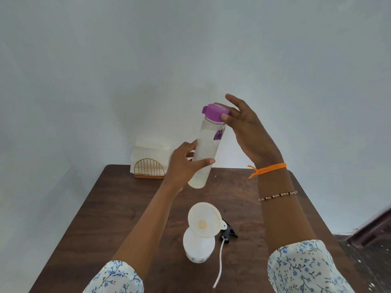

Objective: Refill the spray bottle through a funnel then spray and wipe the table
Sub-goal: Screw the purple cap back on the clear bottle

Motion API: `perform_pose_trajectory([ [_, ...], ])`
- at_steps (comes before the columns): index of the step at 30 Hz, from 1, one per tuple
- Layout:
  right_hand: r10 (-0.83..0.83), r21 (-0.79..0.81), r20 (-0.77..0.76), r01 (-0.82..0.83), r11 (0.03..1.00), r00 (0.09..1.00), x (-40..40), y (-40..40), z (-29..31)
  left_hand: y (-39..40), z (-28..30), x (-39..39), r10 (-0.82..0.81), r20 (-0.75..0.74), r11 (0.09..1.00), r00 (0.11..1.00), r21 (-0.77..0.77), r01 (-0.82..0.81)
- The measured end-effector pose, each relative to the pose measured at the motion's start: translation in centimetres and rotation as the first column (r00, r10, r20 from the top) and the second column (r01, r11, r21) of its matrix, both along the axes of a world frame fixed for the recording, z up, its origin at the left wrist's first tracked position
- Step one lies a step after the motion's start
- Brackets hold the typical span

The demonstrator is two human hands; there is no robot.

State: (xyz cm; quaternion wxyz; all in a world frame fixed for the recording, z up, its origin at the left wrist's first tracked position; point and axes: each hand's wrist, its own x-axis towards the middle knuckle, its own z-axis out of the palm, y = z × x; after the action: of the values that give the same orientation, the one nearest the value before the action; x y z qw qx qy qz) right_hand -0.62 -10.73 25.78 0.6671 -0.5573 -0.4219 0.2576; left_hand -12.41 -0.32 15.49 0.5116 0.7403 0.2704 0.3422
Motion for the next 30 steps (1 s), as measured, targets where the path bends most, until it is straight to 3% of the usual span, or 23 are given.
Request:
perform_pose_trajectory([
  [2,-0.144,-0.03,0.094,0.148,0.989,0.985,-0.3,0.4,0.2,-0.1,-0.1,-0.1,0.02,-0.022,0.999,1.0,0.035,-0.019],
  [4,-0.215,-0.04,0.093,0.22,0.975,0.972,-0.8,0.8,0.1,-0.5,0.0,0.0,0.031,-0.034,0.996,0.999,0.084,-0.028],
  [11,0.046,0.058,-0.148,-0.038,0.998,0.988,-0.4,0.1,-0.6,-0.8,0.5,0.1,0.031,0.005,0.999,1.0,0.042,-0.031],
  [14,-0.134,0.005,0.001,0.134,0.991,0.991,-0.5,0.3,-0.3,-0.8,0.4,0.1,0.057,-0.01,0.995,0.998,0.077,-0.056],
  [16,-0.227,-0.01,0.02,0.227,0.974,0.974,-0.9,0.6,-0.2,-0.9,0.3,0.1,0.064,-0.028,0.991,0.998,0.116,-0.06],
  [18,-0.236,-0.022,0.013,0.236,0.972,0.972,-1.1,0.6,-0.1,-1.0,0.3,0.2,0.063,-0.038,0.991,0.997,0.118,-0.058],
  [21,-0.124,-0.04,-0.076,0.121,0.992,0.989,-0.2,0.2,-0.2,-0.9,0.4,0.1,0.064,-0.035,0.995,0.997,0.082,-0.061],
  [24,-0.04,-0.041,-0.052,0.038,0.998,0.998,0.6,-0.5,-0.1,-0.9,0.4,0.0,0.065,-0.043,0.995,0.997,0.082,-0.061],
  [30,-0.223,-0.053,0.077,0.227,0.972,0.972,-1.2,0.7,0.5,-1.2,0.1,0.3,0.075,-0.049,0.99,0.996,0.121,-0.069],
])
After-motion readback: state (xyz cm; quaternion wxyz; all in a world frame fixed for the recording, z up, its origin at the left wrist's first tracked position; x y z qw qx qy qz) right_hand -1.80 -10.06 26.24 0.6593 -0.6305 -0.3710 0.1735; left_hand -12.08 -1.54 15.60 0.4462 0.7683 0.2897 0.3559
